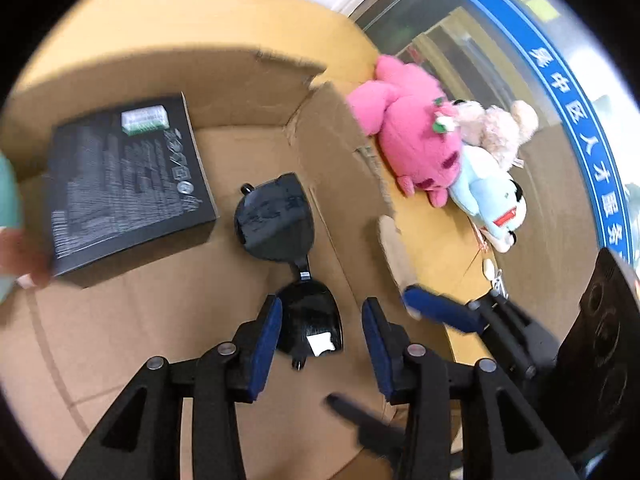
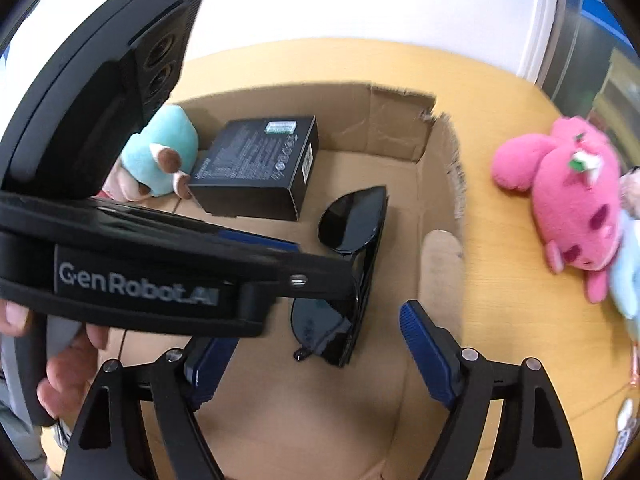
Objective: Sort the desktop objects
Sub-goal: 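Open both grippers and withdraw from the box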
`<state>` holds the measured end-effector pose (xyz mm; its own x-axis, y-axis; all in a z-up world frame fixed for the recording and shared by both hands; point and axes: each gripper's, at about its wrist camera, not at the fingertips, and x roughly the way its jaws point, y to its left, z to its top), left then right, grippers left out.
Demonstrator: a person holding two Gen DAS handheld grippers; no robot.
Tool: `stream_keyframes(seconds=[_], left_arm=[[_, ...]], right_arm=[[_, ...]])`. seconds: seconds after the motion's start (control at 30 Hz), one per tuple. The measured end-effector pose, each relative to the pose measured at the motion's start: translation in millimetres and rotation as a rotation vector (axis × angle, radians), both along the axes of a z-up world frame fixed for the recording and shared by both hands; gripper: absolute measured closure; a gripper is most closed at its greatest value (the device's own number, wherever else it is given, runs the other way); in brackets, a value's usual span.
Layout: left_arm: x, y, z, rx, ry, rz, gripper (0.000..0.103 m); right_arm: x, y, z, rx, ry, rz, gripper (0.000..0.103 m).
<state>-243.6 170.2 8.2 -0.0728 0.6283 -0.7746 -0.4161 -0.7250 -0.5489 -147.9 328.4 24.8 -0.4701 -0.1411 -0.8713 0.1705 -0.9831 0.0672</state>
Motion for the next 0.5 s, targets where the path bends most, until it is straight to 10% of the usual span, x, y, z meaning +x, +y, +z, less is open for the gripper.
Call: stream_keyframes(seconds=[0.17, 0.37, 0.5], left_arm=[[60, -44, 78, -0.004, 0.291, 0.062, 0.061], [169, -110, 160, -0.063, 0.637, 0.229, 0.025], [230, -136, 176, -0.074, 0.726, 0.28, 0.024]], right_arm=[[60, 7, 52, 0.036, 0.168, -0.038, 0.011], [128, -2, 90, 0.008, 0.343, -0.035, 0.001], [152, -15, 99, -0.029, 0.386, -0.04, 0.001]])
